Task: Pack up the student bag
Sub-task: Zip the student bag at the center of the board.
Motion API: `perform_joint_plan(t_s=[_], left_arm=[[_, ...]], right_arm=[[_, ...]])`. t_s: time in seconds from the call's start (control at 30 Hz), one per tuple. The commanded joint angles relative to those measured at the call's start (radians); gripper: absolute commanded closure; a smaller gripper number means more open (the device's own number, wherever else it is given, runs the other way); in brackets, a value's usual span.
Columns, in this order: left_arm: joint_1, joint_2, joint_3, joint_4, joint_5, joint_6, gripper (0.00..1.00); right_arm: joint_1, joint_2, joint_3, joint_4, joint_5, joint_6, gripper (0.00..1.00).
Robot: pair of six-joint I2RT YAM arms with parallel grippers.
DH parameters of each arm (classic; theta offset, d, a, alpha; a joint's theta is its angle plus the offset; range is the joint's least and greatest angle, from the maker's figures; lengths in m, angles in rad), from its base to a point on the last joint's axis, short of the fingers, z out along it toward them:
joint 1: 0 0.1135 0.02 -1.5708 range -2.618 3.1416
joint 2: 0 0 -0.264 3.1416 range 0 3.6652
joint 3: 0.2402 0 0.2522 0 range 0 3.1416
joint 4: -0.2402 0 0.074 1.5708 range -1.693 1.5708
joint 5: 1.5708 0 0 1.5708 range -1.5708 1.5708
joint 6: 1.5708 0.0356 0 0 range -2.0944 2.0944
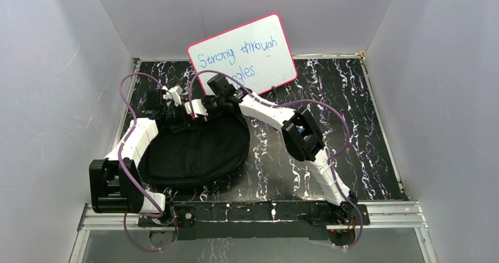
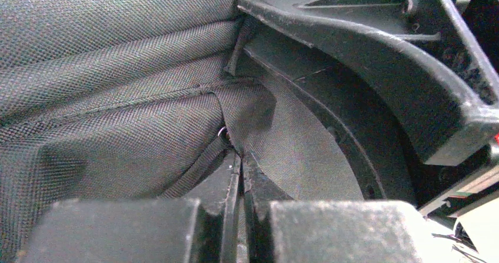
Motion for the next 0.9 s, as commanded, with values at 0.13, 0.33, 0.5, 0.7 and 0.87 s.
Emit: perform_joint_plan(t_s=[0.13, 0.33, 0.5, 0.7, 0.87], left_arm=[[-0.007, -0.021, 0.023, -0.061, 0.036, -0.019, 1.0], [-0.007, -0.02, 0.026, -0.062, 0.011, -0.035, 1.0], [-0.006, -0.024, 0.026, -0.061, -0.034, -0.061, 1.0], [-0.005, -0.033, 0.023, -0.059, -0.073, -0.094, 1.0], [-0.005, -0.041, 0.026, -0.062, -0.105, -0.104, 1.0]], right_arm=[[0.005, -0.025, -0.027, 0.094, -0.041, 0.056, 0.91], [0.004, -0.094, -0.13, 0.192, -0.029, 0.081, 1.0], [-0.012, -0.14, -0.161, 0.238, -0.051, 0.176, 1.0], [-0.057, -0.195, -0.204, 0.325, -0.115, 0.347, 1.0], [-0.096, -0.241, -0.256, 0.383, -0.185, 0.457, 1.0]])
